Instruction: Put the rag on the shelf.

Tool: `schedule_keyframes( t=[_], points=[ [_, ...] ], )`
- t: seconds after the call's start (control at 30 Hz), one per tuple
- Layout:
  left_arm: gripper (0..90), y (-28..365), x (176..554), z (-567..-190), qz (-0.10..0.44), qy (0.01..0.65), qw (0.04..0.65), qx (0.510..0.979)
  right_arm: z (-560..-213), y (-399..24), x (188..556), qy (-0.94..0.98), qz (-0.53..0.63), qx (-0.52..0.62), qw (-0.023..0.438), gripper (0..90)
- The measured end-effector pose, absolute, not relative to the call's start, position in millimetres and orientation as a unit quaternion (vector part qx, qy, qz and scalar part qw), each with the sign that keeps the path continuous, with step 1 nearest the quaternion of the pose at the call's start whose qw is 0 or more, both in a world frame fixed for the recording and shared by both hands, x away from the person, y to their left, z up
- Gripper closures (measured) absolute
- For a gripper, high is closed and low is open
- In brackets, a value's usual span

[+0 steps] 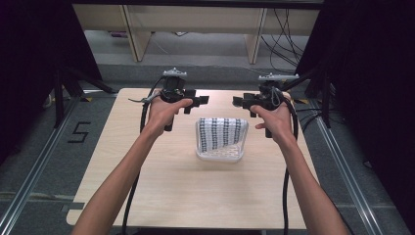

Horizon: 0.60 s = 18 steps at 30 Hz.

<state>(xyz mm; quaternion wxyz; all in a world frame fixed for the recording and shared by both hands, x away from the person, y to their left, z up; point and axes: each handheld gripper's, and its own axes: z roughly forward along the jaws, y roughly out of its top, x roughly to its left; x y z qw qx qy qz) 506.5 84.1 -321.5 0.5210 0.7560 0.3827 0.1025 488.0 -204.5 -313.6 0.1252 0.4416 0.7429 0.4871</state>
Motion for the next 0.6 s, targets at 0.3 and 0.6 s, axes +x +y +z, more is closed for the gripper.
schedule_keyframes(
  t=[0.3,0.6],
  points=[
    [33.8,83.2,493.7,-321.8,0.110,0.369,0.511,0.769,-311.0,-210.6,479.1,0.741,0.495,0.436,0.126,48.4],
    [32.9,84.9,479.5,-320.5,0.114,0.359,0.516,0.769,-308.9,-214.8,467.5,0.747,0.502,0.416,0.132,48.3]
  ],
)
